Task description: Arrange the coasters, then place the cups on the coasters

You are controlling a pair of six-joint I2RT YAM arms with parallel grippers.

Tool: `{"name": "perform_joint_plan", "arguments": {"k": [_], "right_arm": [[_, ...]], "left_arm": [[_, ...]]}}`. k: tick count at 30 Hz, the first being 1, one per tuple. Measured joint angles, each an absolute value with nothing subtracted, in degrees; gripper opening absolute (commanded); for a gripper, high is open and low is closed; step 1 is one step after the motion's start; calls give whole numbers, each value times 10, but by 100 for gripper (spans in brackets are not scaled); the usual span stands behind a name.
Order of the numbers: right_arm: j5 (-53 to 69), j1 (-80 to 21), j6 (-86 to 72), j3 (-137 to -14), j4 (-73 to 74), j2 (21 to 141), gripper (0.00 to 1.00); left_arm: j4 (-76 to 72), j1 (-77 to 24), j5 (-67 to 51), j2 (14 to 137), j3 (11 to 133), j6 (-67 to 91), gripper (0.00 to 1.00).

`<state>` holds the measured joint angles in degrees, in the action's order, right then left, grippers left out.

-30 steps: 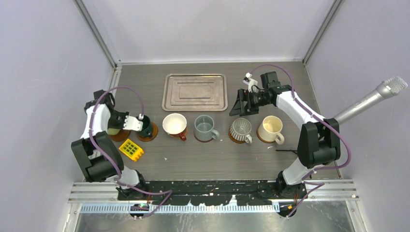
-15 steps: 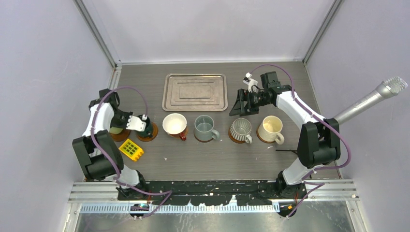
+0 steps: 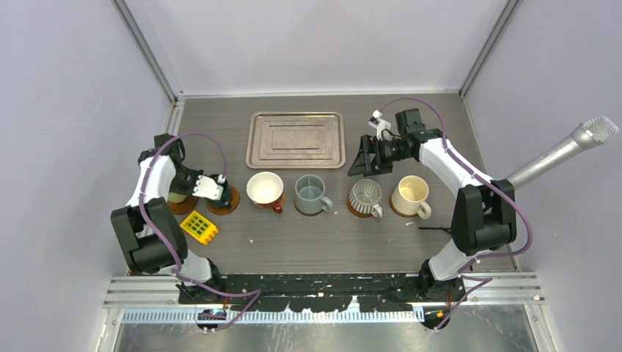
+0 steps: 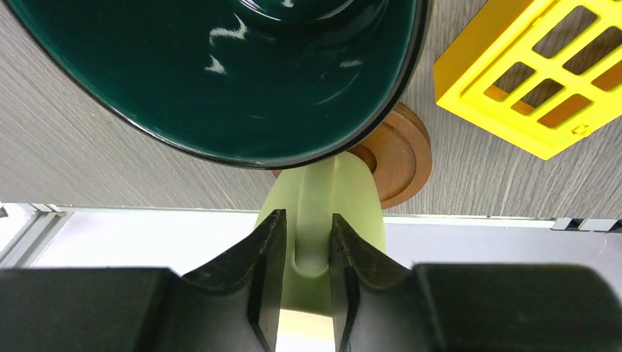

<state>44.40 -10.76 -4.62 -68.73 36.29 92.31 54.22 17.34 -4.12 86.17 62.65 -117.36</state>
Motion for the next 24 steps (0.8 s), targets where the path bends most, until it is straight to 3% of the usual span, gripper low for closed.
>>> {"name": "perform_joint_plan", "arguments": {"k": [6, 11, 24], "right_arm": [[444, -108, -46, -687, 363, 923, 82], [444, -108, -46, -687, 363, 923, 82], [444, -108, -46, -687, 363, 923, 82]], "left_arm": [[539, 172, -36, 861, 624, -1174, 43], [538, 171, -34, 857, 619, -1173, 73], [555, 171, -32, 803, 613, -1174, 85]]}}
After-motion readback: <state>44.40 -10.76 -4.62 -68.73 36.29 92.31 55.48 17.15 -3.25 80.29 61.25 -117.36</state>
